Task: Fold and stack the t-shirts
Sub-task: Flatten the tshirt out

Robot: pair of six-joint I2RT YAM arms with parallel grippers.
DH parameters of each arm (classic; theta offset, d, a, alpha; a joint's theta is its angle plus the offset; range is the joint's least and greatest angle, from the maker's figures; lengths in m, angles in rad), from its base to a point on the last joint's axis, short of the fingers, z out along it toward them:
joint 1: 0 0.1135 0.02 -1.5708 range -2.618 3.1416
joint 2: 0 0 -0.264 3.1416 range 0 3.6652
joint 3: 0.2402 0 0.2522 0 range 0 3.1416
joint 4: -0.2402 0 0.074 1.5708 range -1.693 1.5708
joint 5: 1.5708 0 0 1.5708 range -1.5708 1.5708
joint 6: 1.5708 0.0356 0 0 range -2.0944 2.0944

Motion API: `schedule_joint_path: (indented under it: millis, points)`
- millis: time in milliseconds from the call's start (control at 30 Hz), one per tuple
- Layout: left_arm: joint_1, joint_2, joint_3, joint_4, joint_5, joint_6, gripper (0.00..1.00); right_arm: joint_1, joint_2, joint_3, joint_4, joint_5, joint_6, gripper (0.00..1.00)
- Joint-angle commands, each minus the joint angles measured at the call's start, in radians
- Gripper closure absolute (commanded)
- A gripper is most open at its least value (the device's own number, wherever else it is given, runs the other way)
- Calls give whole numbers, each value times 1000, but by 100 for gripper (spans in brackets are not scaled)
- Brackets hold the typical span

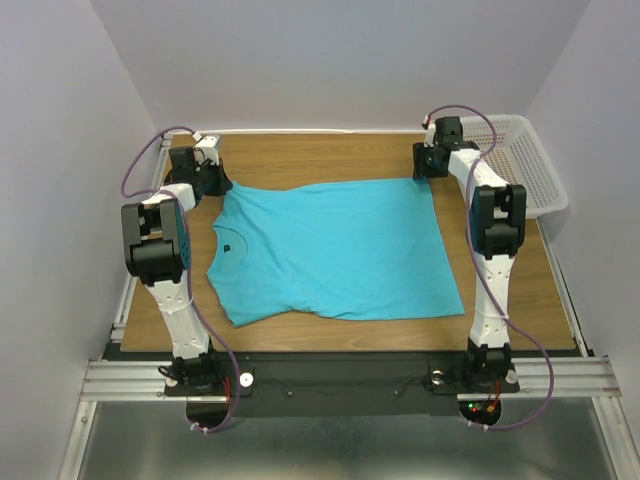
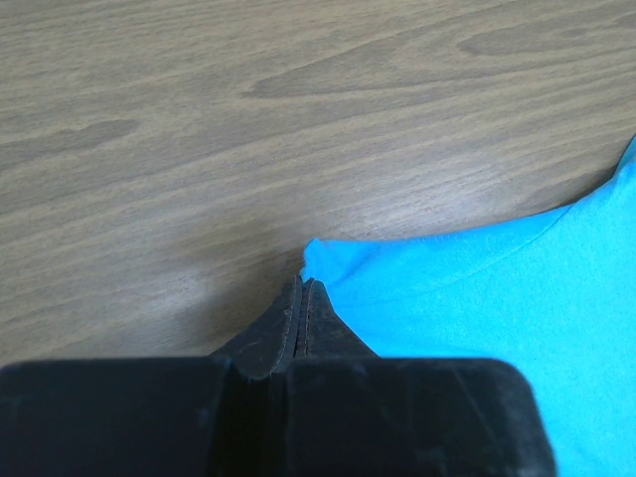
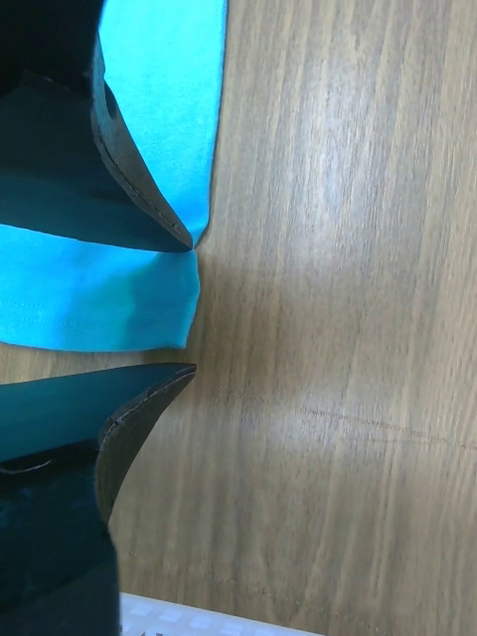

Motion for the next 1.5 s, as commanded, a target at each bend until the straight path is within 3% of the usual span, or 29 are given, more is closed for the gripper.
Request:
schedule_joint_path:
  millis: [0, 833, 1100, 1267, 1300, 1467]
  points:
    - [6, -70, 15, 24, 11, 0, 100, -1, -63, -6, 24, -21, 11, 45]
    - [6, -64, 19, 24, 9, -5, 100, -1, -71, -75, 13, -58, -7, 49]
    - [8, -62, 19, 24, 8, -6, 100, -1, -66, -96, 10, -64, -17, 69]
    - [8, -62, 22, 24, 9, -9, 100, -1, -68, -76, 7, -73, -20, 90]
    - [8, -64, 24, 24, 9, -9, 100, -1, -68, -64, 5, -73, -23, 99]
    - [8, -81, 22, 27, 4, -5, 100, -1, -83, -29, 4, -90, -37, 100]
